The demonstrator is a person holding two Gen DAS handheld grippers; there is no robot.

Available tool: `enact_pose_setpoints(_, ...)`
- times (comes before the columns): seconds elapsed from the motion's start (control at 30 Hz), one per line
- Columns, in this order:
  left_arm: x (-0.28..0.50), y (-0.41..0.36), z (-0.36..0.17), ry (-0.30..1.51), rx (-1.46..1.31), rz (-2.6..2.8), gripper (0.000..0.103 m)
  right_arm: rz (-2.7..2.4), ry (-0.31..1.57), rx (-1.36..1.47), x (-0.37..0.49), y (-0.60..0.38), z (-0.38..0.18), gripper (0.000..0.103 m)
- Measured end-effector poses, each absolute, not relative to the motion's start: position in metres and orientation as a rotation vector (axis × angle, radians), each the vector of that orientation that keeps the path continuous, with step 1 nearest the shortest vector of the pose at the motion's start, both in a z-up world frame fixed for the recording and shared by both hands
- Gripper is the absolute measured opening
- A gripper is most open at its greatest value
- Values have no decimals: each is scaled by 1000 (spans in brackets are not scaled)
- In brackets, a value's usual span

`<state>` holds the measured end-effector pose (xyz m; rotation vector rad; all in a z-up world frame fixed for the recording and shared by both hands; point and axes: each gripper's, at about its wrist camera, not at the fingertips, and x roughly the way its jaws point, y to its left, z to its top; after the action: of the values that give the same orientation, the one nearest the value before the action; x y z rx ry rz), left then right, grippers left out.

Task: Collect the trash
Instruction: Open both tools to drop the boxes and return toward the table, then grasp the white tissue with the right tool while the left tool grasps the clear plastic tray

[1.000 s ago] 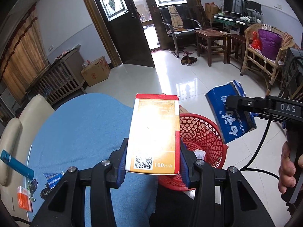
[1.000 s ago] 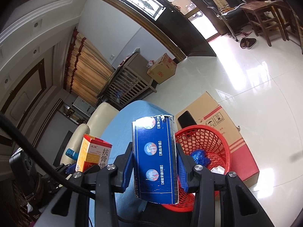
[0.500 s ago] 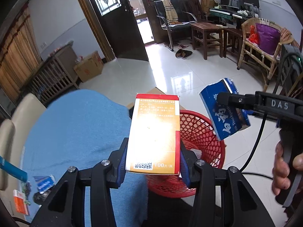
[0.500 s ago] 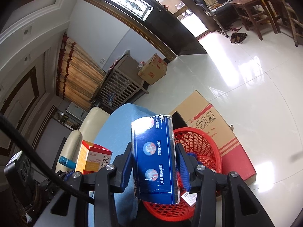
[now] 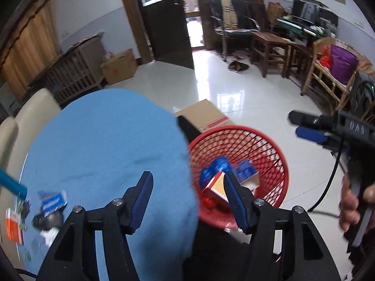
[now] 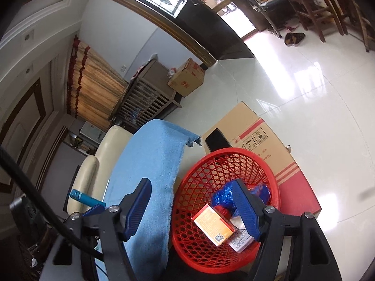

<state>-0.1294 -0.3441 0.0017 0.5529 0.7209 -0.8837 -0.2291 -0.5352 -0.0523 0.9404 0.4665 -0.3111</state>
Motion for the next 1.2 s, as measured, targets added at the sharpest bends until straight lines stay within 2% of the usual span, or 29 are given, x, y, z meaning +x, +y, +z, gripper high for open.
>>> enact_pose_setpoints(0.4,-77,-153,4,738,327,-519,65,-159,511,813,-187,-473,-7,75)
enact_pose_setpoints(0.77,-22,10,-40,847,93,-229,65,31,711,651,-86,-369,-6,75)
enact_pose_setpoints(1.17,10,68,-56,867,32,-243,65,252,944,506,45,-239,-39,75)
enact_pose_setpoints(1.2,14,68,-54,864,32,-257,68,267,958,507,55,-230,-43,75)
